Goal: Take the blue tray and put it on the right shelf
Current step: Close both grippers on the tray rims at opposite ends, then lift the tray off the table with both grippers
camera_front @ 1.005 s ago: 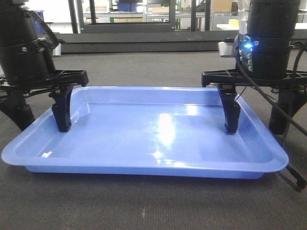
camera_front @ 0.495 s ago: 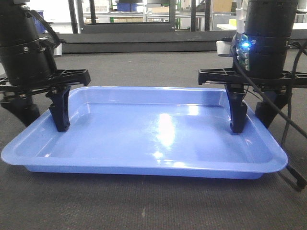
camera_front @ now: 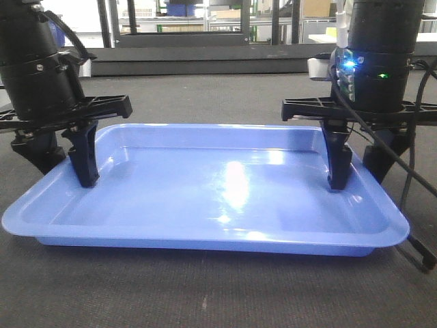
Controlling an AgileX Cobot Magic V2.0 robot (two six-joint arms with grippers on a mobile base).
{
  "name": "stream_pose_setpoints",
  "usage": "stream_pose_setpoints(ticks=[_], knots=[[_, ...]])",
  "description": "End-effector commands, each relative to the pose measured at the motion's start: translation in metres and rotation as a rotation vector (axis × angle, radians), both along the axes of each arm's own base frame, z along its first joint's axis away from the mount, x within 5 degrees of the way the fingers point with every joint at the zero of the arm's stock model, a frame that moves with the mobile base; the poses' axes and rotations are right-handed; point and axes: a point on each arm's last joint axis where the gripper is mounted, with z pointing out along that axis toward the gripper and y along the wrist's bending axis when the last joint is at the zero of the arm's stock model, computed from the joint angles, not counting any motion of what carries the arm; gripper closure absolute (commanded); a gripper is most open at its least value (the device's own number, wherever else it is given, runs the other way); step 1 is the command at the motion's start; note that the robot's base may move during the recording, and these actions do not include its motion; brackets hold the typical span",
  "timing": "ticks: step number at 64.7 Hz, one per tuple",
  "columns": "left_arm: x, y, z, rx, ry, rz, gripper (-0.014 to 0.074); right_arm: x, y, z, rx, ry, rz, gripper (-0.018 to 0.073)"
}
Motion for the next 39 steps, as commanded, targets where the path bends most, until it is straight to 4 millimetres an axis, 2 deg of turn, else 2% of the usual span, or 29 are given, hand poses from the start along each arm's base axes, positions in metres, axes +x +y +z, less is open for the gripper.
stream_pose_setpoints(ticks=[1,10,16,22,24,29,39], knots=[[-0.001,0.000,0.021,-0.006,-0.055,-0.002,0.0636,0.002,-0.002,0.025,0.011,-0.093,0.007,0.0418],[-0.004,0.002,0.022,-0.005,-0.020,0.003,0.0636,0.003,-0.001,0.032,0.020,-0.119,0.007,0.0418],[-0.009,0.003,0.033,-0.017,0.019,0.045,0.0636,0.001,-0.002,0.047,0.031,-0.148,0.005,0.0418],[-0.022,0.004,0.052,-0.038,0.008,0.106,0.0636,-0.007,-0.005,0.068,0.049,-0.188,-0.009,0.0418],[-0.031,0.005,0.063,-0.046,-0.022,0.121,0.0636,-0.014,-0.007,0.078,0.055,-0.198,-0.017,0.0418],[-0.046,0.005,0.077,-0.057,-0.062,0.138,0.0636,-0.026,-0.008,0.087,0.048,-0.199,-0.001,0.0418],[-0.083,0.010,0.094,-0.073,-0.093,0.151,0.0636,-0.062,-0.005,0.100,0.026,-0.234,0.033,0.0418]])
